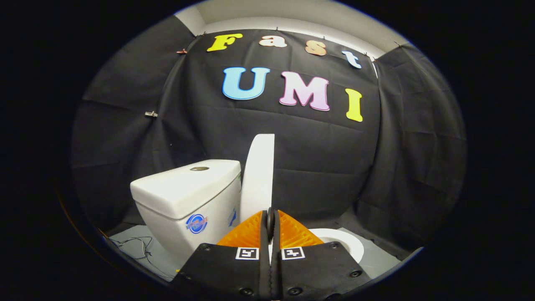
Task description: Open the toilet lid.
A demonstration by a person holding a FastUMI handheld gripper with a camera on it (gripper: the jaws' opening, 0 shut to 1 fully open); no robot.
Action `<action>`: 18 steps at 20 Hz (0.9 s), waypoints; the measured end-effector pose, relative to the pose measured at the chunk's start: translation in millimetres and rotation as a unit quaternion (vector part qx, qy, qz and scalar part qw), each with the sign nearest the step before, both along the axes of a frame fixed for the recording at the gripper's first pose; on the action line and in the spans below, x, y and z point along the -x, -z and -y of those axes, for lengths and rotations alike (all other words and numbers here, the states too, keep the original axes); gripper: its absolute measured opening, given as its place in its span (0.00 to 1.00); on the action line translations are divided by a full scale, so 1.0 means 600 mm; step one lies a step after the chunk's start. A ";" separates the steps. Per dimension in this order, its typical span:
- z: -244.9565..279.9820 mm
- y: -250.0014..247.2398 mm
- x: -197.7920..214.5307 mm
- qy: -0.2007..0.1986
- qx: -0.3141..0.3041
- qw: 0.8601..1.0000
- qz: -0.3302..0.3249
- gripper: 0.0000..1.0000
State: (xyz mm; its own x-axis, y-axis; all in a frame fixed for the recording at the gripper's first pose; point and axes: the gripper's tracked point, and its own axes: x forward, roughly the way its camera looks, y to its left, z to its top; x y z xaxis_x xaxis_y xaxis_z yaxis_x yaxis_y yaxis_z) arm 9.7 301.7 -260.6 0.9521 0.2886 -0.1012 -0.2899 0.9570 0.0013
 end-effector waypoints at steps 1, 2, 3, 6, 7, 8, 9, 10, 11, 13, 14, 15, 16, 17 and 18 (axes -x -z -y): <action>-0.009 -0.002 0.004 -0.004 0.004 1.000 0.005 0.05; -0.019 -0.002 0.008 -0.008 0.007 1.000 0.009 0.05; -0.030 -0.002 0.008 -0.011 0.011 1.000 0.013 0.05; -0.060 -0.004 0.017 -0.024 0.024 0.999 0.023 0.05; -0.068 -0.003 0.017 -0.027 0.028 0.999 0.028 0.05; -0.071 -0.002 0.022 -0.027 0.031 0.999 0.031 0.06; -0.075 -0.002 0.021 -0.027 0.033 0.998 0.035 0.06; -0.078 -0.001 0.023 -0.027 0.035 0.998 0.038 0.06; -0.083 -0.001 0.023 -0.029 0.036 0.998 0.039 0.06; -0.088 0.000 0.025 -0.031 0.039 0.998 0.039 0.06; -0.088 -0.001 0.026 -0.032 0.040 0.998 0.040 0.06; -0.087 -0.001 0.025 -0.032 0.040 0.998 0.041 0.06; -0.087 -0.001 0.027 -0.033 0.039 0.998 0.040 0.06; -0.087 0.000 0.024 -0.034 0.037 0.998 0.040 0.06; -0.091 -0.001 0.028 -0.040 0.035 0.998 0.038 0.08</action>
State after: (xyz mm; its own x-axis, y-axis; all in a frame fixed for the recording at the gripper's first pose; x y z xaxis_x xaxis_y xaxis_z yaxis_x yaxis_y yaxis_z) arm -7.0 356.5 -259.7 0.9320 0.3586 -0.0526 -0.3620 0.9280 -0.0886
